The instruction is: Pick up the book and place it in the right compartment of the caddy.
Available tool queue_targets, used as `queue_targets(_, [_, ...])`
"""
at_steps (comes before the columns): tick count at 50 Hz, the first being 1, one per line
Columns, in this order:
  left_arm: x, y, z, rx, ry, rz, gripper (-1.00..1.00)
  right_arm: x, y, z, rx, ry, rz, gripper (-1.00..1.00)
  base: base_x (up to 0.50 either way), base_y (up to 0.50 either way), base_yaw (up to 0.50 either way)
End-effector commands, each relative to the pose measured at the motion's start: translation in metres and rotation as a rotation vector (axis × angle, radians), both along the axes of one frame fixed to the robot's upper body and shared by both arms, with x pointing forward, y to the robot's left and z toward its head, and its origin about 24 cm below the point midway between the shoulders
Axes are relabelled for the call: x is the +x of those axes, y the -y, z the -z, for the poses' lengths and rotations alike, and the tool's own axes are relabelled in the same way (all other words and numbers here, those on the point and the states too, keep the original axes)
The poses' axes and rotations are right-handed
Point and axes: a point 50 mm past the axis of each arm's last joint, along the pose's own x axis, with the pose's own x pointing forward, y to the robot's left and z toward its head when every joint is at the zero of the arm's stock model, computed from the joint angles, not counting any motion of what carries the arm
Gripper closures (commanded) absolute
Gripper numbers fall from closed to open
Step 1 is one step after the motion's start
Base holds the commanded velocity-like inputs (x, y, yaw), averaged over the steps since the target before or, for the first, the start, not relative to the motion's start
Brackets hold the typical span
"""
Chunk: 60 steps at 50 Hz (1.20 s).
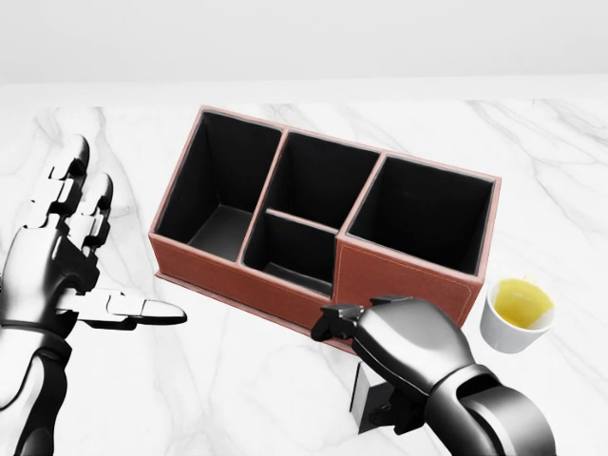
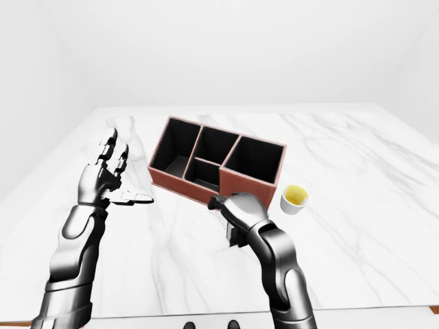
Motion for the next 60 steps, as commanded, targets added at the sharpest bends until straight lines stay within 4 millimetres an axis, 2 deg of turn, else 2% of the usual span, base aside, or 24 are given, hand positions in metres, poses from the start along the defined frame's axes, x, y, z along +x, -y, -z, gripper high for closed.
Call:
queue_targets(1, [0.003,0.001,0.003,-0.003,-0.014,0.002,-1.0,0.003,0.001,0.005,-0.016,-0.021,0.006,-0.22,0.0,0.0,0.0])
queue_targets(13, [0.006,0.001,0.01,-0.007,-0.047,0.008,-1.0,0.006,0.002,0.014,-0.036,-0.061,0.013,-0.15,0.0,0.0,0.0])
queue_targets(60, [0.006,-0.005,0.017,-0.02,-0.078,0.0,-1.0,0.019,0.0,0.03,-0.084,-0.13,0.012,-0.16,0.0,0.0,0.0])
